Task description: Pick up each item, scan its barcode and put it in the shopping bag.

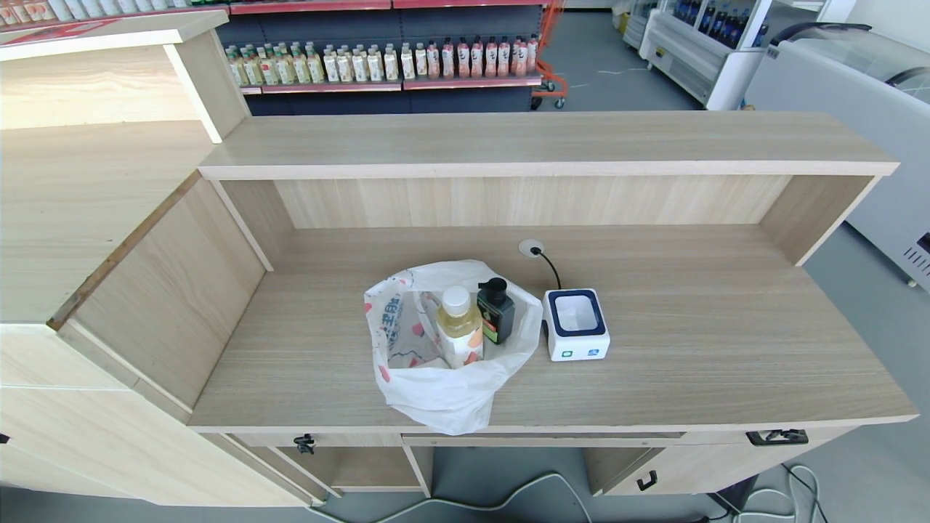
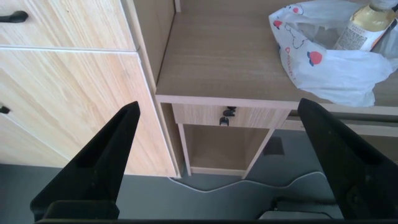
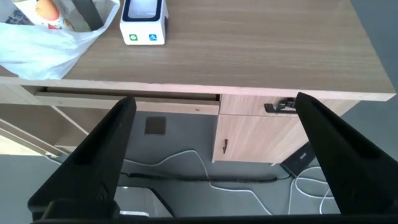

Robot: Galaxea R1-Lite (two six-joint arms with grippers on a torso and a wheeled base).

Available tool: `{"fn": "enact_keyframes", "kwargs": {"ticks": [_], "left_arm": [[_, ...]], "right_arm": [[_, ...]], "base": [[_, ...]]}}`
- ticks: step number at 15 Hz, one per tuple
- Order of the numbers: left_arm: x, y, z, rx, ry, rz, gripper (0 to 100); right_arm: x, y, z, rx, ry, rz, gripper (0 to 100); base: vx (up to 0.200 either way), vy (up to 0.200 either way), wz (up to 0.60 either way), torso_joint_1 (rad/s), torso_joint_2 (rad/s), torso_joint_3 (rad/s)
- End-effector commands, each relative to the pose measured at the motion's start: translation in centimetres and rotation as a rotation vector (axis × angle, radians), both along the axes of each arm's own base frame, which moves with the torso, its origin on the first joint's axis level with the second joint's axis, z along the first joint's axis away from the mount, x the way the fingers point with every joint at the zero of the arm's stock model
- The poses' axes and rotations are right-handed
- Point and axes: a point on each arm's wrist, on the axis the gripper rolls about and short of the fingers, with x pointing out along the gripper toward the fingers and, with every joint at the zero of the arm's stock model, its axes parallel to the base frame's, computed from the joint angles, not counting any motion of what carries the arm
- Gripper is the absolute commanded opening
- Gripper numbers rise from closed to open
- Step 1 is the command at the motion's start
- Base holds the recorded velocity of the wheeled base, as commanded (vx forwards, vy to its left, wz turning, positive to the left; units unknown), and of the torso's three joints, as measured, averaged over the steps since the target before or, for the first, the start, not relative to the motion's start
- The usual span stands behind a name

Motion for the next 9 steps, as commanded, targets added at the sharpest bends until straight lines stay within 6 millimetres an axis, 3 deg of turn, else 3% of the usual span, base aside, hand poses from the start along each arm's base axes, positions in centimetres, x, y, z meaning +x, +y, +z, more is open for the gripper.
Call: {"fn": "enact_keyframes", "kwargs": {"ticks": [1,9], "left_arm": [[0.00,0.00,0.00,-0.001,-0.001,0.000,100],[0.00,0.00,0.00,-0.001,-0.001,0.000,100]], "right_arm": [[-0.10,0.01,-0.12,-0.001,-0.007,-0.002,100],[-0.12,0.00,-0.11,0.015,-0.006,-0.007,100]], "base": [[0.000,0.000,0.00,0.000,0.00,0.000],[0.000,0.000,0.00,0.000,0.00,0.000]]}}
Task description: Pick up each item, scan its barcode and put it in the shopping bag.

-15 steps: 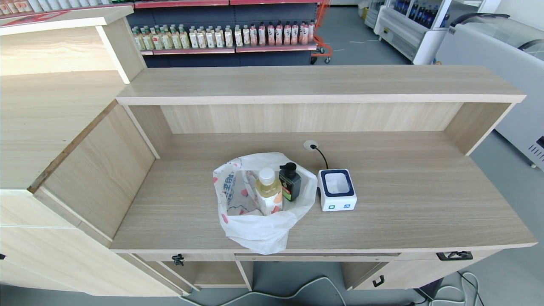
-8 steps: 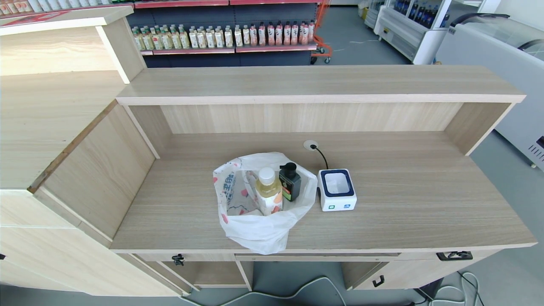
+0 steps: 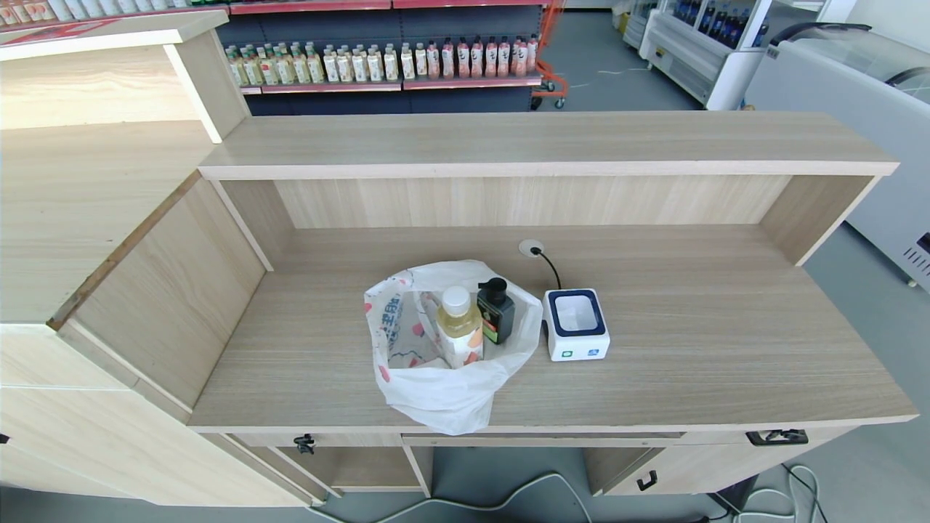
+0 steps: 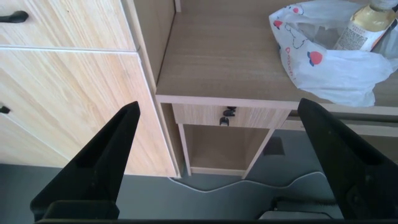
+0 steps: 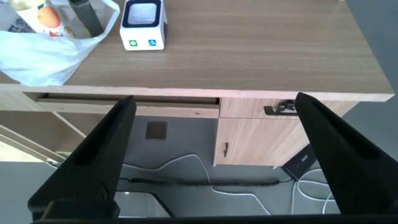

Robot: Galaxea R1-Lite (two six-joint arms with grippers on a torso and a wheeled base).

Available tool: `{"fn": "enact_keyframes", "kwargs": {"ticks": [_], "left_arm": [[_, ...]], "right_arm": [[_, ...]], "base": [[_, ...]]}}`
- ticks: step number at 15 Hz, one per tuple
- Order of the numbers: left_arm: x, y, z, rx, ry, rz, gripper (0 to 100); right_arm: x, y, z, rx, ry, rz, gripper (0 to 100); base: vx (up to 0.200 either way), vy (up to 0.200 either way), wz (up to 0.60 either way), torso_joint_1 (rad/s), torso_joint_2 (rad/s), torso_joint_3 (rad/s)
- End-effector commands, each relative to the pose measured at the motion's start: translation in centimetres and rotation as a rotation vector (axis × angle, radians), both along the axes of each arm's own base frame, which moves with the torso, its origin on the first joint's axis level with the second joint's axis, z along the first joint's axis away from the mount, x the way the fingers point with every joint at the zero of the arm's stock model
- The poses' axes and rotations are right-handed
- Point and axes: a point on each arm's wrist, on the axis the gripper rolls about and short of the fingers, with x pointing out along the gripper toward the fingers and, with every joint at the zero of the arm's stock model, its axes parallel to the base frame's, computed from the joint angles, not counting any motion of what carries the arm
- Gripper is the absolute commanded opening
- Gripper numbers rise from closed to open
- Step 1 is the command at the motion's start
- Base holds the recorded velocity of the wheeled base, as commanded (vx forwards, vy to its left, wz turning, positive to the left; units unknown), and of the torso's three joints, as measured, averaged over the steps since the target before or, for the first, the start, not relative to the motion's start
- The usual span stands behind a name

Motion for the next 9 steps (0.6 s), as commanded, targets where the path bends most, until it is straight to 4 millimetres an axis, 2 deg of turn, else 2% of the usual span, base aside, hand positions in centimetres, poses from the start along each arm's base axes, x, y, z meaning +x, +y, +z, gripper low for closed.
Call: {"fn": "enact_keyframes", "kwargs": {"ticks": [1,9], "left_arm": [[0.00,0.00,0.00,-0.001,-0.001,0.000,100],[0.00,0.00,0.00,-0.001,-0.001,0.000,100]], "right_arm": [[0.04,0.00,-0.01,0.000,0.007,0.001,100],[0.04,-0.01,-0.01,0.023,0.008,-0.004,100]], "base": [[0.000,0.000,0.00,0.000,0.00,0.000],[0.000,0.000,0.00,0.000,0.00,0.000]]}}
